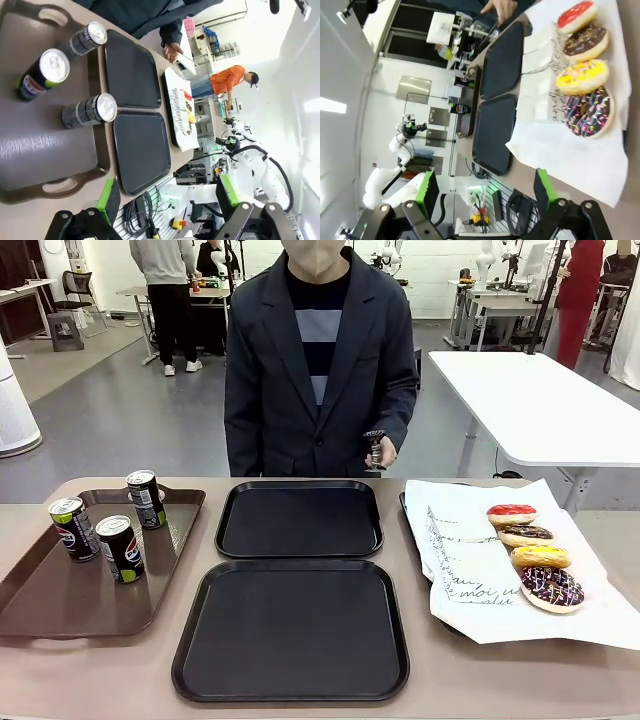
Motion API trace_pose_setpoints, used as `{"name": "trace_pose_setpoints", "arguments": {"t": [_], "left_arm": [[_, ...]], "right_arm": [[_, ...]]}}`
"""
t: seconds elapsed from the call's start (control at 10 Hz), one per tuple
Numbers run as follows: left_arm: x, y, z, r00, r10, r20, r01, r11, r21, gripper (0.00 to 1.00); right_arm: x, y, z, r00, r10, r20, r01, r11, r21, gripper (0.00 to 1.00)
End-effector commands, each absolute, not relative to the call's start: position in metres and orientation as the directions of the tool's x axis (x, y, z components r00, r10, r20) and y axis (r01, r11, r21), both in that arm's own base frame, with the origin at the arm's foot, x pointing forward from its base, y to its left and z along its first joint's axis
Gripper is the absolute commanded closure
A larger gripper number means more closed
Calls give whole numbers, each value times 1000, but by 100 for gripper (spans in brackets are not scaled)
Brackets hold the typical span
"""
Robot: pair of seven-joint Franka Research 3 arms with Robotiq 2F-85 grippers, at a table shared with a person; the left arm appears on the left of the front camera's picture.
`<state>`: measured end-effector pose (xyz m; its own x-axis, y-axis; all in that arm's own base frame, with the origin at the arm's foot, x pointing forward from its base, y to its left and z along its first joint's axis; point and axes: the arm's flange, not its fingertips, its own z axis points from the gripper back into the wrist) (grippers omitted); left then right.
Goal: Set up donuts and drinks on trays.
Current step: Pick up one Pepsi coke and place it on the Flat Tray.
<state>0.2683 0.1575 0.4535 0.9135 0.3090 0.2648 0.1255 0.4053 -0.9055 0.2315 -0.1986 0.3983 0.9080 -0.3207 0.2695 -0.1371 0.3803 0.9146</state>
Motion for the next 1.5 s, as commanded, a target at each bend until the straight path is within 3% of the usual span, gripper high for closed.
{"name": "trace_pose_setpoints", "arguments": {"t": [0.0, 0.2, 0.3, 1.4], "left_arm": [[248, 163, 442, 911, 330, 248, 96, 415, -905, 0], [240, 163, 450, 928, 271, 255, 87, 509, -856, 0], [254, 174, 445, 912, 341, 228, 77, 406, -911, 0], [254, 174, 445, 912, 341, 228, 77, 406, -911, 0]], "right_arm": [[214, -179, 397, 894, -343, 289, -134, 412, 901, 0], [227, -203, 400, 902, -338, 270, -125, 394, 911, 0], [227, -203, 400, 902, -338, 270, -125, 394, 911, 0], [227, -203, 400, 902, -338, 270, -125, 394, 911, 0]]}}
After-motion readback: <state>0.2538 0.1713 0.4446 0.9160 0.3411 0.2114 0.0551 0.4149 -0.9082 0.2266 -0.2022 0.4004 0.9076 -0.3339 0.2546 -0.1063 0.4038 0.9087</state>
